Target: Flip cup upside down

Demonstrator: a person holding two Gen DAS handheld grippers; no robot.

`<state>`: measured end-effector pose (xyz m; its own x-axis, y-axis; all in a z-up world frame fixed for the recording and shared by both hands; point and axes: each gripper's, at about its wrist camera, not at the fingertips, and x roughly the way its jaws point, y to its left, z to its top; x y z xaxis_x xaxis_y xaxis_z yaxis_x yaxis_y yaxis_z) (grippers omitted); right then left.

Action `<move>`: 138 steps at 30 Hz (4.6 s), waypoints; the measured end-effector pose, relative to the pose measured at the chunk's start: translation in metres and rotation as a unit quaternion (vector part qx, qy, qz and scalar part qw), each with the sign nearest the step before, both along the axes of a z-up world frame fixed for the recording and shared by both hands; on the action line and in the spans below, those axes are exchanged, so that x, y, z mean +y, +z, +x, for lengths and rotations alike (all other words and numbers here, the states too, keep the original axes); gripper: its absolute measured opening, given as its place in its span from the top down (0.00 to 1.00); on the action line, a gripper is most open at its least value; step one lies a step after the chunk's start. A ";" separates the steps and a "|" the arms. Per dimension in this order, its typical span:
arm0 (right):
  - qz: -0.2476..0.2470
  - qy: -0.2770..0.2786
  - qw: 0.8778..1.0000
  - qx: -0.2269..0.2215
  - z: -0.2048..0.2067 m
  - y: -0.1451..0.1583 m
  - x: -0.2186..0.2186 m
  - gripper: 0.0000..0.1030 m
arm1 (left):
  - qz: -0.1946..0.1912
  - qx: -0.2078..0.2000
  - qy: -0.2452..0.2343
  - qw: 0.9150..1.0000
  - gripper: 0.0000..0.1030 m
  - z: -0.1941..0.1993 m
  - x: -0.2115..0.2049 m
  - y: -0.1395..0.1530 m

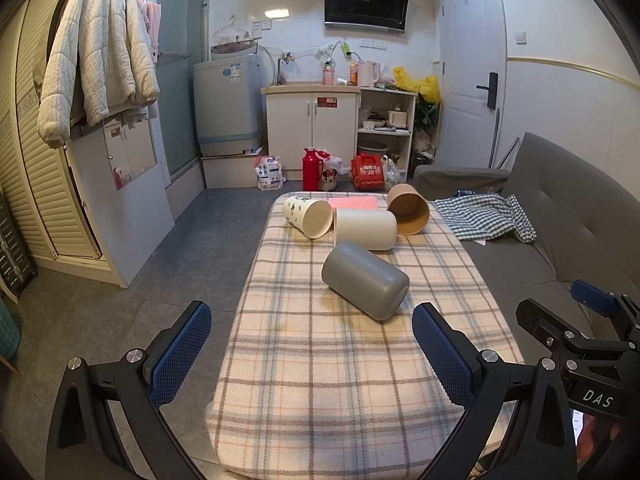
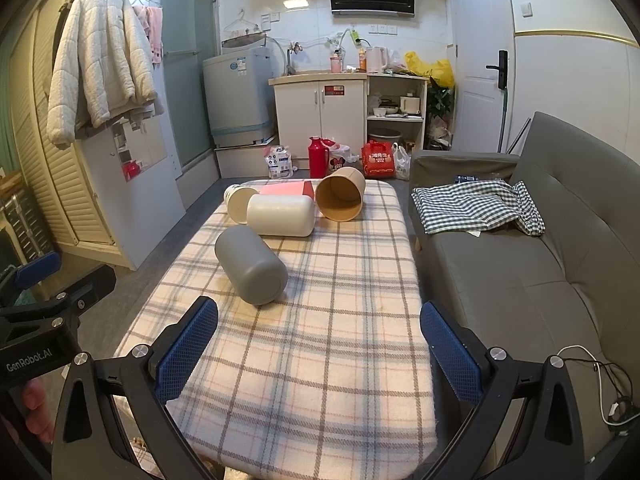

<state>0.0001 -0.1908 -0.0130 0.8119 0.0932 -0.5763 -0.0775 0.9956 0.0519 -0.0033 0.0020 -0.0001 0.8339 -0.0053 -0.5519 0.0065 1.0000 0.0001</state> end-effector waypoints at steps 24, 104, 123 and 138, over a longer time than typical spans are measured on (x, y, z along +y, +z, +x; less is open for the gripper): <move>-0.045 0.054 0.997 0.015 0.035 0.005 0.007 0.01 | -0.006 0.025 0.022 0.999 0.00 0.032 0.015 -0.019; -0.096 0.121 0.980 0.127 0.055 -0.054 0.030 0.27 | 0.006 0.054 0.043 0.998 0.00 0.055 0.038 -0.046; -0.074 0.100 0.977 0.173 0.038 -0.095 0.063 0.28 | 0.022 0.065 0.039 0.997 0.00 0.045 0.026 -0.050; -0.057 0.046 0.995 0.073 0.013 -0.056 0.017 0.17 | 0.021 0.050 0.034 0.998 0.00 0.034 0.007 -0.035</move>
<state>0.0136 -0.1741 -0.0686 0.7099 0.0917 -0.6983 -0.1692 0.9846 -0.0428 0.0309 0.0089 -0.0348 0.7720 0.0736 -0.6313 -0.0586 0.9973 0.0446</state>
